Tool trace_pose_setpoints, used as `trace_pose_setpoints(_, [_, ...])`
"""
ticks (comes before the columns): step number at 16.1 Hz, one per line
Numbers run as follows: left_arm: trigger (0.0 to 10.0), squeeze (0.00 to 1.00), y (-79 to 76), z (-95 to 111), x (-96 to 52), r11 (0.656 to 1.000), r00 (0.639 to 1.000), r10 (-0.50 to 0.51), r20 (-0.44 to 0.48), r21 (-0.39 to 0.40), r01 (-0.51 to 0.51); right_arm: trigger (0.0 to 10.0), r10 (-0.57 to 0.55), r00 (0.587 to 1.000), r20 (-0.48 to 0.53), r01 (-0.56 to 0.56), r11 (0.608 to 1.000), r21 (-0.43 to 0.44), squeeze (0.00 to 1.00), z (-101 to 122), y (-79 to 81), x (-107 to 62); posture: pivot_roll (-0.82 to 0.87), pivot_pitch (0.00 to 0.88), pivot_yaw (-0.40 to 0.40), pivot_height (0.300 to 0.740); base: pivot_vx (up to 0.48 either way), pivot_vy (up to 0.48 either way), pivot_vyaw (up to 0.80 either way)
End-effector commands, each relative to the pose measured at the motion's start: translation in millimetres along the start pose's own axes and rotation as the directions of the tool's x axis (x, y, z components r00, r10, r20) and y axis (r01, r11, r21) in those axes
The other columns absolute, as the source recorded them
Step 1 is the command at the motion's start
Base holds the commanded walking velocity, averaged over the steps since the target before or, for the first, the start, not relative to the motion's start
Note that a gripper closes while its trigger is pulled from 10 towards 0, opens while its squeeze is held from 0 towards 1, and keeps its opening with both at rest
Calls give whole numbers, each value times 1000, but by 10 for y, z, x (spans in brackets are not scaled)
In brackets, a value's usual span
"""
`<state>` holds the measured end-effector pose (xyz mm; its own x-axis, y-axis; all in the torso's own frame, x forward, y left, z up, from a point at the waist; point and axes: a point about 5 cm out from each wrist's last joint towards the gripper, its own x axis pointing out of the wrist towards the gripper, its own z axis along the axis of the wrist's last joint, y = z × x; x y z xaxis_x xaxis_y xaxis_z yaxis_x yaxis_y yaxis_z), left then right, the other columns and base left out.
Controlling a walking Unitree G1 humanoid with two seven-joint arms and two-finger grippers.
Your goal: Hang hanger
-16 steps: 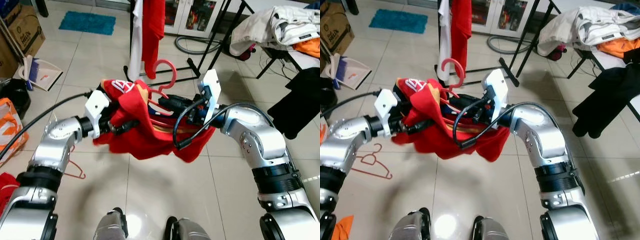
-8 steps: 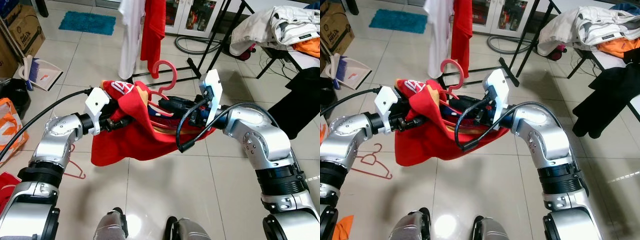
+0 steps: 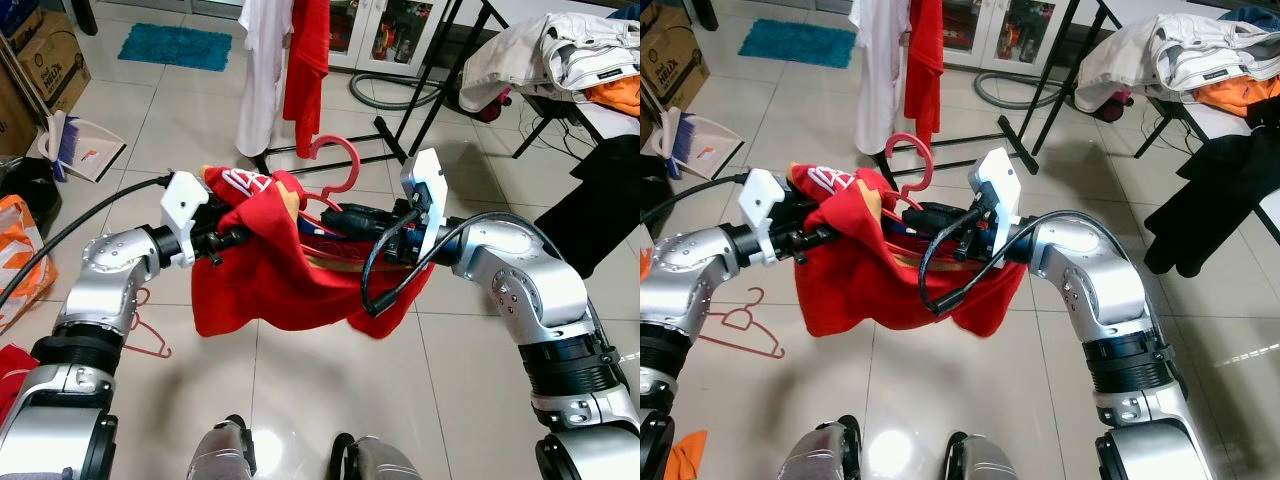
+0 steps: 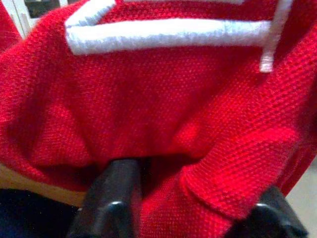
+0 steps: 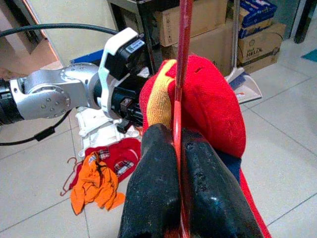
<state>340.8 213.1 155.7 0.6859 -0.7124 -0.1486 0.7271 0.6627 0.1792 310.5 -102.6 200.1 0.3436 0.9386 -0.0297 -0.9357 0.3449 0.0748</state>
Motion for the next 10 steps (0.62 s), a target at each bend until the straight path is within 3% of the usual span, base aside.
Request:
trace_pose_setpoints(1, [0,0,-1,95,-13,1000,999,-13,41,18,12,0,12,1000,-16,-12,1000,-6,0,-40,4,-43,-18,133,-134,740,0,0,0])
trace_pose_setpoints(4, [0,0,4,227,-51,998,997,-37,66,57,33,0,25,999,-45,-25,1000,-7,0,-103,16,-55,-21,136,-131,740,0,0,0])
trace_pose_setpoints(7, [0,0,-24,695,-127,983,982,-107,153,167,82,0,16,995,-95,-17,1000,-8,0,-227,-6,-110,-23,141,-130,740,0,0,0])
trace_pose_setpoints(10, [0,0,-85,1012,-209,964,967,-170,192,236,122,0,-1,990,-140,-1,1000,-12,0,-344,-36,-145,-20,147,-126,740,0,0,0])
